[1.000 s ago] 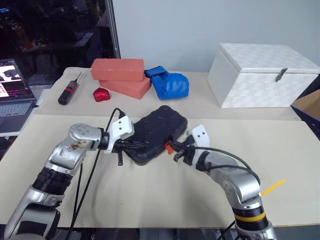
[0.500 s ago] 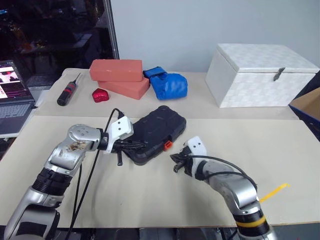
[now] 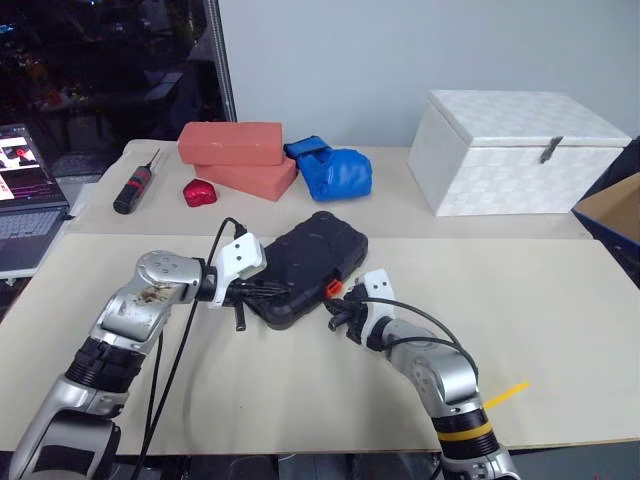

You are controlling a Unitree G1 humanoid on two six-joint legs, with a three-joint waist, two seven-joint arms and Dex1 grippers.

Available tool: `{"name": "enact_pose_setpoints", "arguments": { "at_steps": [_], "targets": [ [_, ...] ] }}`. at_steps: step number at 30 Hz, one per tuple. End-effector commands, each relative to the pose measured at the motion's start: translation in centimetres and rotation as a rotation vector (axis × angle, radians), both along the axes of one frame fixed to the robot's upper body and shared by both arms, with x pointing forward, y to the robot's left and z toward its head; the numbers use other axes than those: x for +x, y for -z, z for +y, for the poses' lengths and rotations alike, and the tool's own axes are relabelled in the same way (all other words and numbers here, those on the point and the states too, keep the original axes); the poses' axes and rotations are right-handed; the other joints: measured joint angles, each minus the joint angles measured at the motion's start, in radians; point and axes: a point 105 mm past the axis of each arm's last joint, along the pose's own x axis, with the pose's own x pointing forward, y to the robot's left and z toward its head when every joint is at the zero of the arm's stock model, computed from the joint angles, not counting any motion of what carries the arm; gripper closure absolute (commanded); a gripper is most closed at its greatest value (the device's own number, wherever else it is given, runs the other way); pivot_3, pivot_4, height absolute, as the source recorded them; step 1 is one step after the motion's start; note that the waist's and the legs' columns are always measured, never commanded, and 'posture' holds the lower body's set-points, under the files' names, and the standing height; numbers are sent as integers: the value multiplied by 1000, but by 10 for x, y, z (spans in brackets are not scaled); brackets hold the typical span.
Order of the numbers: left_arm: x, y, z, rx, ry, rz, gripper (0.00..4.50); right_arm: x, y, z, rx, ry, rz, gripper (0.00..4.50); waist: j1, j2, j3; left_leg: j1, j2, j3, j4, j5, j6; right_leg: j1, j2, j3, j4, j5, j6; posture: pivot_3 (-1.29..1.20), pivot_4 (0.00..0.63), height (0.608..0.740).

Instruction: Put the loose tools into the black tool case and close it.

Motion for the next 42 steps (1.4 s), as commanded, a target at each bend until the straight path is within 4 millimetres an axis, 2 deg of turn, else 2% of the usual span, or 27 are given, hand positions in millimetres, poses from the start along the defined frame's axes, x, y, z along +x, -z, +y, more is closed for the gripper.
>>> {"name": "enact_pose_setpoints", "arguments": {
  "at_steps": [1, 6, 13, 15, 19, 24, 34, 42],
  "targets": [
    [-7, 32, 5, 68, -26, 111, 4401, 9, -36, -5, 84, 56, -162, 4500, 0, 0, 0, 0, 0, 0, 0, 0, 0, 0, 0, 0, 0, 0, 0, 0, 150, 740],
    [-7, 33, 4, 70, -26, 115, 4401, 7, -46, -4, 111, 58, -217, 4500, 0, 0, 0, -3, 0, 0, 0, 4, 6, -3, 0, 0, 0, 0, 0, 0, 150, 740],
    [-8, 35, 4, 75, -25, 119, 4401, -3, -42, -6, 14, 21, -232, 4500, 2, 0, 0, -4, 0, 1, -1, 4, 7, -4, 0, 0, -1, 0, 0, 0, 150, 740],
    [-8, 35, 4, 74, -24, 120, 4401, -4, -38, -9, -7, 29, -212, 4500, 3, 0, 0, -4, 0, 1, -2, 4, 6, -3, 0, 0, -1, 0, 0, 0, 150, 740],
    [-8, 36, 4, 74, -27, 119, 4401, -6, -26, -28, -102, 80, -154, 4500, 4, 1, -1, -4, 0, 1, -2, 4, 6, -3, 0, 0, -1, 0, 0, 0, 150, 740],
    [-8, 38, 3, 76, -25, 118, 4401, -2, -28, -35, -129, 114, -135, 4500, 5, 0, -1, -4, 0, 1, -2, 4, 6, -3, 0, 0, -2, 0, 0, 0, 150, 740],
    [-9, 39, 2, 79, -20, 119, 4401, 5, -56, -5, -92, 47, -185, 4500, 4, 0, -2, -2, -1, 1, -9, 4, 7, -3, -1, 0, -3, -1, -1, 0, 150, 740],
    [-12, 45, -1, 77, -20, 129, 4401, 2, -65, 20, -103, -16, -183, 4500, -15, 0, -2, 0, -1, 1, -11, 4, 7, -3, 0, 0, -3, -1, -1, 0, 150, 740]
  ]
}}
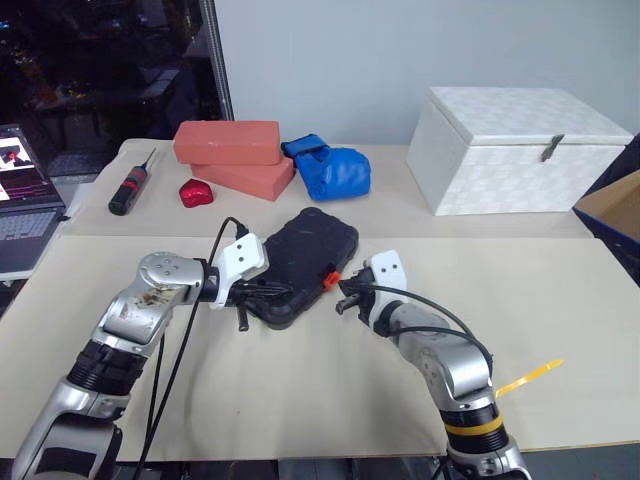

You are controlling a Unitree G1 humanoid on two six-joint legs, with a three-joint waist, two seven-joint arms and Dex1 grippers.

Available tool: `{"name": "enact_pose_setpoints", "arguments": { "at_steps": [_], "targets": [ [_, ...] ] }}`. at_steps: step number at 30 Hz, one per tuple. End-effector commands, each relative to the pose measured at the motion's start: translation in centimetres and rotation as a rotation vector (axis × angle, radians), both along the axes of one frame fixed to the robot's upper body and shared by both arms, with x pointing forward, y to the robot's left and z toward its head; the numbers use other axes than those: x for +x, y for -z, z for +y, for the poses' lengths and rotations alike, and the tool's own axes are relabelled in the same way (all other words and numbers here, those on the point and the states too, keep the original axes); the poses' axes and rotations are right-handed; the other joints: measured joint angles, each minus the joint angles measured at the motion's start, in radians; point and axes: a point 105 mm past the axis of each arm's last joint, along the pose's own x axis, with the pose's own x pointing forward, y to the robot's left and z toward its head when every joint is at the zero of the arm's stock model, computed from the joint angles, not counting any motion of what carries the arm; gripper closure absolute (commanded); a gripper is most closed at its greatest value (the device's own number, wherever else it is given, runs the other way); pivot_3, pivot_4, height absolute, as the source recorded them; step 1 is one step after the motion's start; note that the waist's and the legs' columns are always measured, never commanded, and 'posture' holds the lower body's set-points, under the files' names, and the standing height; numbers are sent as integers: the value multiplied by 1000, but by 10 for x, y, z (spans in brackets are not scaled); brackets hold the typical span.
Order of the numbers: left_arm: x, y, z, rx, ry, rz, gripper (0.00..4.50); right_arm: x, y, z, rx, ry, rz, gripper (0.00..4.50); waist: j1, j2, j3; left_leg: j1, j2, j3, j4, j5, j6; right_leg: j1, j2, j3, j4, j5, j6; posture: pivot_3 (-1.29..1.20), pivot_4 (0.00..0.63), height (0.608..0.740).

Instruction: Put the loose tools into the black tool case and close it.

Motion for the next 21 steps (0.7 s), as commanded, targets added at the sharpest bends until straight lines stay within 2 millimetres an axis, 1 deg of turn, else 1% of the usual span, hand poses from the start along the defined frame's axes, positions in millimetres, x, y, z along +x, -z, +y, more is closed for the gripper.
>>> {"name": "enact_pose_setpoints", "arguments": {
  "at_steps": [1, 4, 11, 17, 18, 21],
  "targets": [
    [-11, 43, 0, 79, -10, 140, 4401, -4, -32, 30, 41, -102, -100, 4500, -8, 0, 0, 0, 0, 0, 0, 0, 0, 0, 0, 0, 0, 0, 0, 0, 150, 740],
    [-13, 44, -2, 76, -10, 144, 4401, -4, -33, 38, 33, -126, -104, 4500, -14, 0, 0, 2, 0, 0, -1, 0, 0, 1, 0, 0, 0, 0, -1, 0, 150, 740],
    [-15, 48, -3, 68, -21, 151, 4401, -5, -41, 45, -4, -185, -141, 4500, -14, 0, -1, 7, 0, 0, -4, 0, 0, 2, 0, 0, 1, 1, -2, 0, 150, 740],
    [-16, 48, -3, 52, -32, 147, 4401, -7, -40, 46, -9, -225, -142, 4500, -18, -1, -5, 9, 1, 0, -5, 0, 0, 2, 1, 0, 0, 0, -3, 0, 150, 740],
    [-15, 45, -3, 32, -35, 136, 4401, -8, -42, 44, -10, -227, -159, 4500, -21, -1, -5, 10, 1, 0, -6, 0, 0, 2, 1, 0, 0, 0, -3, 0, 150, 740],
    [-15, 13, -9, -214, -68, 84, 4401, -14, -56, 12, -33, -194, -297, 4500, -24, 0, -5, 10, 1, 0, -8, 0, 0, 1, 1, 0, 1, -1, -4, 0, 150, 740]
  ]
}}
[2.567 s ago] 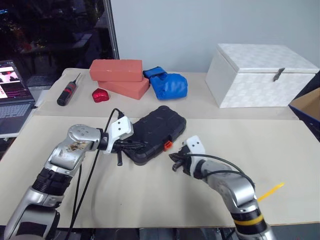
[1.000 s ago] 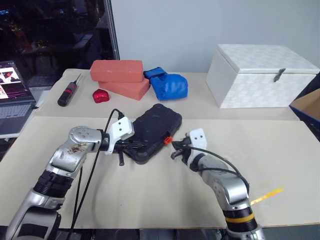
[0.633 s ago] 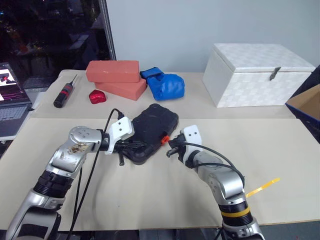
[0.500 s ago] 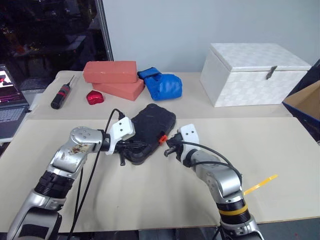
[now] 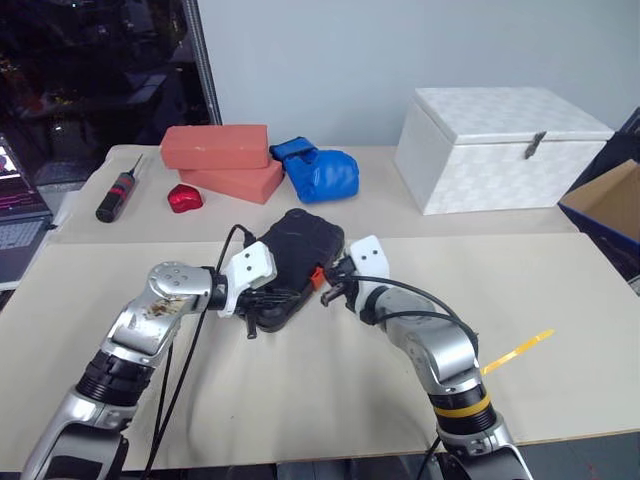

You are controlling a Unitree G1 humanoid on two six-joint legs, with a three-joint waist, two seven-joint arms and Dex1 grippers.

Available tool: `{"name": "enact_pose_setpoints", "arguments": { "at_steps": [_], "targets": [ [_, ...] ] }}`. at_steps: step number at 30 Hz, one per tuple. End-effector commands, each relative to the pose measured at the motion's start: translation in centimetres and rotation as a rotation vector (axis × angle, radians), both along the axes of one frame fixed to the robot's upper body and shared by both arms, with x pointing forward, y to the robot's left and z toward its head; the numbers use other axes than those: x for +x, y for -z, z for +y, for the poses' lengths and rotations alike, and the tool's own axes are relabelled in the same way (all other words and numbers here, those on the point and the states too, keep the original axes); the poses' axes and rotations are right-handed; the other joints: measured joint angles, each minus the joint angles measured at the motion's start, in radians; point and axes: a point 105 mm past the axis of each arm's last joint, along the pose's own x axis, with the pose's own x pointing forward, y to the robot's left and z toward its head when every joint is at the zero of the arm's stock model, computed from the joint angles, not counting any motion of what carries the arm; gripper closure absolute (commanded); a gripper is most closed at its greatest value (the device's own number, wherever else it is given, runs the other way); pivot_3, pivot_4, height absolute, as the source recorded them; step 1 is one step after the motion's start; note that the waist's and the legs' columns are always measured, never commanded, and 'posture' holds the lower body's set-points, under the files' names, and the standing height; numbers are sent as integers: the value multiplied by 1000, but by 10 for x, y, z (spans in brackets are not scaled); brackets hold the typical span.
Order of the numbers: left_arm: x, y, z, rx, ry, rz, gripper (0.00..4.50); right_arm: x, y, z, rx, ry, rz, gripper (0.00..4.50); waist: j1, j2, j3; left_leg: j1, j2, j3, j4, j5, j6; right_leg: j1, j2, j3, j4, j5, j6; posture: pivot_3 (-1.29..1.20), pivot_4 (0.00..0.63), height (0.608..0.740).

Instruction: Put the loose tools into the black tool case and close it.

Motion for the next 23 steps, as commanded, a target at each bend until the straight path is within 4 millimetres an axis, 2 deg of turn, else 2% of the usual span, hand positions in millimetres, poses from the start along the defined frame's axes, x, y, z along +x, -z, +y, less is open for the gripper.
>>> {"name": "enact_pose_setpoints", "arguments": {
  "at_steps": [1, 2, 3, 4, 6, 7, 10, 11, 12, 16, 17, 20, 23],
  "targets": [
    [-8, -6, 3, -232, -73, 86, 4401, -23, -31, -19, 53, -103, -165, 4500, 7, 0, 0, -1, 0, 0, -1, 0, 0, 0, 0, 0, 0, -1, -1, 0, 150, 740],
    [-10, -13, 4, -292, -79, 91, 4401, -30, -30, -26, 63, -138, -150, 4500, 14, 0, 0, -2, 0, -1, -1, 0, 0, -1, 0, -1, 0, -2, 0, 0, 150, 740],
    [-18, -18, 9, -325, -67, 111, 4468, -37, -32, -44, 41, -155, -166, 4210, 18, -1, 1, -3, 0, -1, -1, 0, 0, -1, 0, -1, 0, -3, 2, 0, 150, 740],
    [-25, -26, 13, -370, -54, 110, 4202, -42, -33, -59, 2, -159, -179, 3913, 20, -3, 2, -6, 0, -1, -1, 0, 0, -2, 0, -1, 0, -3, 5, 0, 150, 740],
    [-36, -31, 20, -406, -46, 129, 3815, -54, -34, -76, -60, -199, -194, 3394, 24, -3, 3, -10, -1, -1, -1, -1, -1, -5, -1, -1, -2, -2, 9, 0, 150, 740],
    [-39, -30, 23, -402, -62, 137, 3456, -59, -34, -82, -71, -223, -189, 3054, 27, -4, 3, -11, -2, -1, -1, -1, -1, -6, -2, -1, -2, -2, 11, 0, 150, 740],
    [-62, -26, 43, -394, -111, 151, 2463, -88, -32, -117, -149, -288, -145, 2083, 29, -4, 3, -12, -2, -1, -1, -3, -2, -6, -2, -1, -4, -4, 11, 0, 150, 740],
    [-70, -25, 49, -390, -124, 161, 1984, -97, -32, -126, -167, -307, -132, 1629, 30, -4, 3, -12, -2, -1, -1, -4, -2, -6, -2, -1, -4, -5, 10, 0, 150, 740],
    [-74, -24, 52, -386, -133, 169, 1701, -102, -32, -131, -176, -319, -125, 1293, 33, -4, 4, -11, -2, -1, -2, -5, -1, -5, -2, -1, -4, -7, 10, 0, 150, 740],
    [-96, -16, 75, -322, -208, 189, 412, -125, -34, -163, -233, -276, -140, 35, 43, -6, 4, -8, -1, -1, -2, -7, -2, -4, -2, -2, -3, -13, 2, 0, 150, 740],
    [-100, -15, 78, -304, -222, 180, 12, -130, -34, -168, -243, -270, -141, 0, 44, -5, 5, -6, -2, -1, -2, -7, -2, -2, -2, -2, -3, -14, 2, 0, 150, 740],
    [-107, -10, 87, -263, -272, 171, 12, -137, -40, -179, -254, -231, -167, 0, 46, -6, 5, -5, -2, 1, 0, -9, -5, -2, -5, -2, -3, -14, 1, 0, 150, 740],
    [-108, -10, 90, -297, -288, 201, 12, -136, -41, -183, -264, -205, -186, 0, 45, -7, 6, -4, -2, 1, 2, -12, -11, -2, -6, -2, -5, -14, 1, 0, 150, 740]
  ]
}}
